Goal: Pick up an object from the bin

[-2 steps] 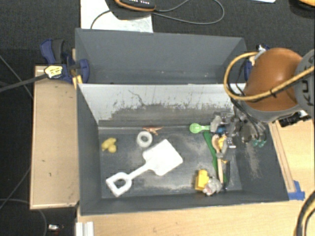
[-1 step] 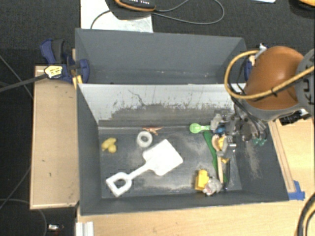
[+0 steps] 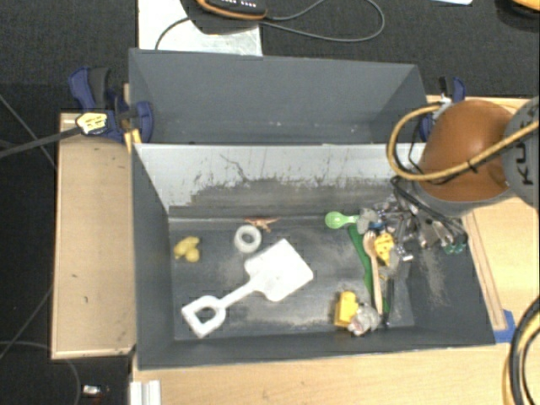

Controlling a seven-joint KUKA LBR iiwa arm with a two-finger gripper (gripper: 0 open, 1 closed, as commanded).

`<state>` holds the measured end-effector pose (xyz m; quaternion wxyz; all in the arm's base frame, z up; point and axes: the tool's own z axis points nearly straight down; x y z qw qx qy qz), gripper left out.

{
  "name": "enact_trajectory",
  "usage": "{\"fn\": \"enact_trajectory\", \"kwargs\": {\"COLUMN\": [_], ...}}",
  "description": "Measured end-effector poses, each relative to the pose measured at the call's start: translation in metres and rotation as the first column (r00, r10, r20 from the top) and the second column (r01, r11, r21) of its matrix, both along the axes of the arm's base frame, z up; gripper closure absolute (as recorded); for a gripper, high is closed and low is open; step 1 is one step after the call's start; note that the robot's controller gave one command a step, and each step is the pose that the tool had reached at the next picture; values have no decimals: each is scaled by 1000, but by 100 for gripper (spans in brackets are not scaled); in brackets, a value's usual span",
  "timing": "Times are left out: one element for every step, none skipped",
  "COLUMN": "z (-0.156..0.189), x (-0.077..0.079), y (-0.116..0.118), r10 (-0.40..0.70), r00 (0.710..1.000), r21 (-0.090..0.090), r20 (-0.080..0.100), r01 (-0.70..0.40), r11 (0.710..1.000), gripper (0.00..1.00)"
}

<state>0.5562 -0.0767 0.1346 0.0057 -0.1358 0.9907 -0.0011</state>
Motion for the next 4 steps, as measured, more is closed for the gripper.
{"fn": "enact_trajectory", "kwargs": {"z": [-2, -15, -66, -63], "x": [8, 1, 12, 15], "y": [-34, -30, -36, -20], "r10": [73, 418, 530, 703], "r00": [997, 908, 848, 711], "r21": [1, -1, -5, -12], "r20": [-6, -7, -4, 0], "r01": [-73, -419, -530, -703], "r11": [997, 908, 848, 711], "gripper": [0, 0, 0, 100]}}
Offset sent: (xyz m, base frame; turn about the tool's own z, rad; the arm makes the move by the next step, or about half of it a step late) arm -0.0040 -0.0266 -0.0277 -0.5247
